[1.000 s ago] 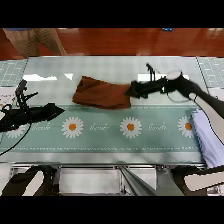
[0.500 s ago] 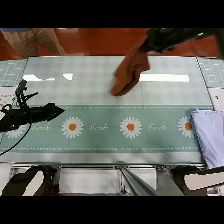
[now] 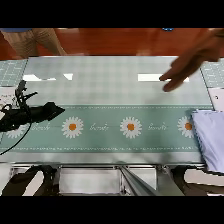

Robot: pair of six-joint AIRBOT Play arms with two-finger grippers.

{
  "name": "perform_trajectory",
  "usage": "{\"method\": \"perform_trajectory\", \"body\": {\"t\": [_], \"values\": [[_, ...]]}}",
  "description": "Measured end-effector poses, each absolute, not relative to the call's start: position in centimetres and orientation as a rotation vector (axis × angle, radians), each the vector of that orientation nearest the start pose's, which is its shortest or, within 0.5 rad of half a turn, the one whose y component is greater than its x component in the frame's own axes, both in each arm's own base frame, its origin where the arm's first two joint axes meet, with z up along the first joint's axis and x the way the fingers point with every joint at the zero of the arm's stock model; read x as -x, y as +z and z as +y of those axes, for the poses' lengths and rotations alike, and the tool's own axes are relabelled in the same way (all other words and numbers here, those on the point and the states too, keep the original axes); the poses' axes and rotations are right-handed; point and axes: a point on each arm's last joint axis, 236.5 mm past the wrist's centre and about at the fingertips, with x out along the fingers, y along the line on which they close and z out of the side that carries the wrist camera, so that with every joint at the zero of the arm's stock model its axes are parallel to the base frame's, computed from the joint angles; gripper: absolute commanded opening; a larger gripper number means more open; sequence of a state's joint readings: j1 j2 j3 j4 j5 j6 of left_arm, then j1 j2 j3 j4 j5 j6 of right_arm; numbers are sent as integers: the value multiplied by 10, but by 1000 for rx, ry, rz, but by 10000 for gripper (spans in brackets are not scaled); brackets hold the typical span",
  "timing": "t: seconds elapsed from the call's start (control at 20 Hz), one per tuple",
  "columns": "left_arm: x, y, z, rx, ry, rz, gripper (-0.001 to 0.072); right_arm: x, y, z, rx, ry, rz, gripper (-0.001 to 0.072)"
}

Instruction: Fold the shirts.

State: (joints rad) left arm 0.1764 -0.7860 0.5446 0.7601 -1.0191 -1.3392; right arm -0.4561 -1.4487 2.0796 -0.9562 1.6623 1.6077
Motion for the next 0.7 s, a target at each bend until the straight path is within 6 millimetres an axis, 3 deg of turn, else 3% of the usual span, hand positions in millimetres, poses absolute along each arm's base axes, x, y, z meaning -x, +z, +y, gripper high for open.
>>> {"method": "perform_trajectory", "body": {"t": [0.2,0.4,0.55,0.65,0.7], "values": [[-290,16,-95,696,-292,1046,16,-358,257,-132,-624,-72,937,24],[-294,17,-93,701,-279,1027,15,-277,232,-195,-736,-382,981,24],[-298,20,-92,714,-274,1008,15,-209,194,-220,-832,-616,1047,25],[-301,22,-92,721,-270,996,15,-157,160,-223,-896,-779,1124,26],[-301,22,-92,725,-272,994,15,-136,146,-221,-922,-841,1162,70]]}}
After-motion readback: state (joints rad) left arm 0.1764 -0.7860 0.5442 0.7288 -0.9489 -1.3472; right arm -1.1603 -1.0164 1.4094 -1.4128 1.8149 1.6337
